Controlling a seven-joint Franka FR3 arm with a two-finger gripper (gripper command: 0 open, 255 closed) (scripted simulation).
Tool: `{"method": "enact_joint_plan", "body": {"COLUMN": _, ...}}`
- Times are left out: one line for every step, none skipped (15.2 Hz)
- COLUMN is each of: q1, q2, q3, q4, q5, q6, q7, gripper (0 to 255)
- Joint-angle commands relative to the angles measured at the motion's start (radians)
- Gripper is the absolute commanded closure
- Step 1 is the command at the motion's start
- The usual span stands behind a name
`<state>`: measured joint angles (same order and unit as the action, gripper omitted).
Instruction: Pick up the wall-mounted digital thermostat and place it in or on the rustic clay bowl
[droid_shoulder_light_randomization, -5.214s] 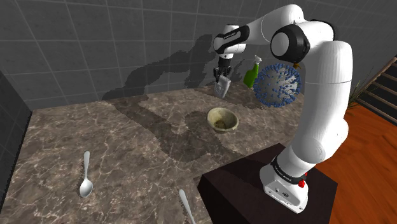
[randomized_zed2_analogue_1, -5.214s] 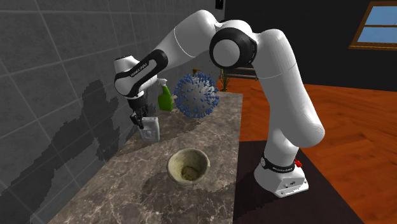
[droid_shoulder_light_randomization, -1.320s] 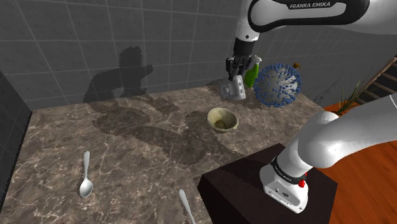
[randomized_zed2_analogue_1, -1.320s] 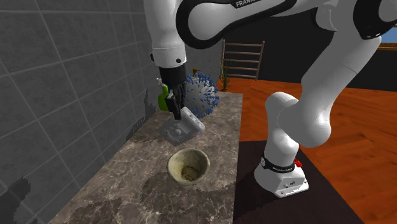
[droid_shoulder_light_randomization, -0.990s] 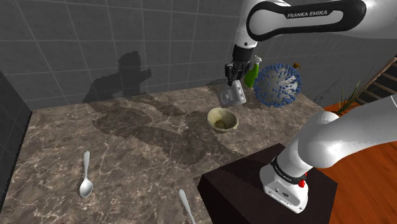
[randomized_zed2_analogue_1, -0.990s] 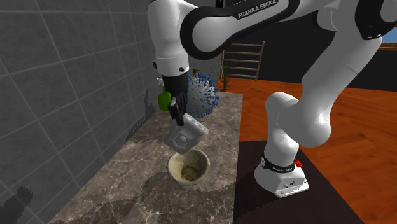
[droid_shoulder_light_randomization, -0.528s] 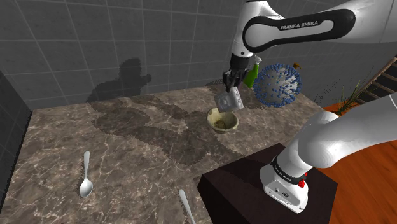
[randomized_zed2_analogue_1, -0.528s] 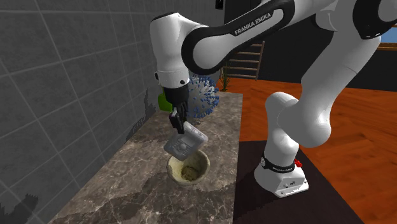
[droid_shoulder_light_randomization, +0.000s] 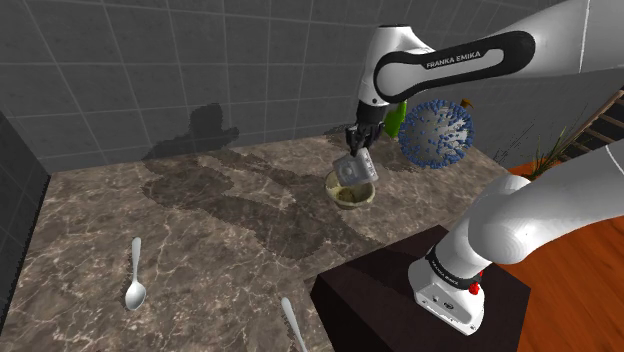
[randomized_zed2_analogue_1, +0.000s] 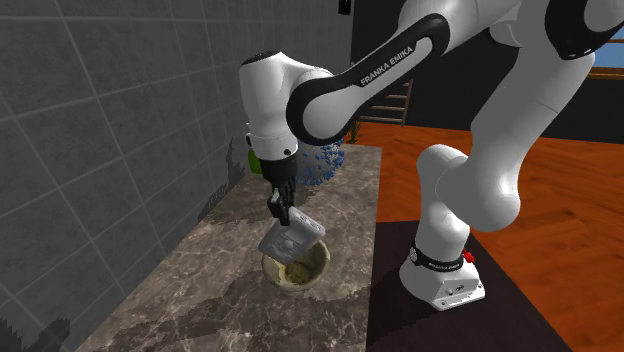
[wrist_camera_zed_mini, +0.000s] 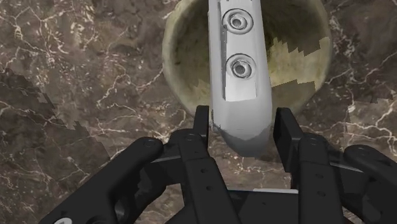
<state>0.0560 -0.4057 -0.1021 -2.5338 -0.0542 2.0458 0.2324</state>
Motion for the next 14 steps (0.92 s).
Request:
{"method": "enact_joint_plan", "body": {"q1": -0.001, "q2": 0.004, "q3": -0.001, "q4": -0.011, "q5": -0.001, "q6": 0.017, "q7": -0.001, "gripper": 255}}
{"method": "enact_joint_plan", "body": {"q1": -0.001, "q2": 0.004, "q3": -0.001, "q4": -0.011, "q5": -0.001, "q6": 0.017, "q7": -0.001, "gripper": 255}}
{"method": "enact_joint_plan", "body": {"q1": -0.001, "q2": 0.004, "q3": -0.001, "q4": -0.011, "q5": -0.001, "q6": 0.017, "q7": -0.001, "gripper": 255}}
{"method": "enact_joint_plan", "body": {"q1": -0.001, "q2": 0.004, "q3": -0.001, "q4": -0.011, "q5": -0.001, "q6": 0.017, "q7": -0.001, "gripper": 255}}
{"method": "enact_joint_plan", "body": {"q1": -0.001, "q2": 0.004, "q3": -0.001, "q4": -0.011, "q5": -0.001, "q6": 0.017, "q7": -0.001, "gripper": 255}}
{"method": "enact_joint_plan", "body": {"q1": -0.001, "q2": 0.004, "q3": -0.001, "q4": -0.011, "q5": -0.001, "q6": 0.017, "q7": -0.001, "gripper": 255}}
{"method": "enact_joint_plan", "body": {"q1": -0.001, "q2": 0.004, "q3": -0.001, "q4": -0.011, "q5": -0.001, "q6": 0.017, "q7": -0.001, "gripper": 255}}
{"method": "enact_joint_plan", "body": {"q1": -0.001, "q2": 0.004, "q3": -0.001, "q4": -0.011, "q5": -0.001, "q6": 0.017, "q7": -0.001, "gripper": 0}}
{"method": "enact_joint_plan", "body": {"q1": -0.001, "q2": 0.004, "q3": -0.001, "q4": -0.011, "q5": -0.001, "q6": 0.017, "q7": -0.001, "gripper": 0}}
{"method": "enact_joint_plan", "body": {"q1": -0.001, "q2": 0.004, "q3": -0.001, "q4": -0.011, "q5": -0.001, "q6": 0.017, "q7": -0.001, "gripper": 0}}
{"method": "enact_joint_plan", "body": {"q1": -0.001, "q2": 0.004, "q3": -0.001, "q4": -0.011, "q5": -0.001, "q6": 0.017, "q7": -0.001, "gripper": 0}}
{"method": "enact_joint_plan", "body": {"q1": -0.001, "q2": 0.004, "q3": -0.001, "q4": -0.011, "q5": -0.001, "q6": 0.017, "q7": -0.001, "gripper": 0}}
{"method": "enact_joint_plan", "body": {"q1": -0.001, "q2": 0.004, "q3": -0.001, "q4": -0.011, "q5": -0.001, "q6": 0.017, "q7": -0.001, "gripper": 0}}
{"method": "enact_joint_plan", "body": {"q1": 0.0, "q2": -0.008, "q3": 0.0, "q4": 0.014, "q5": 0.0, "q6": -0.02, "q7": -0.001, "gripper": 0}}
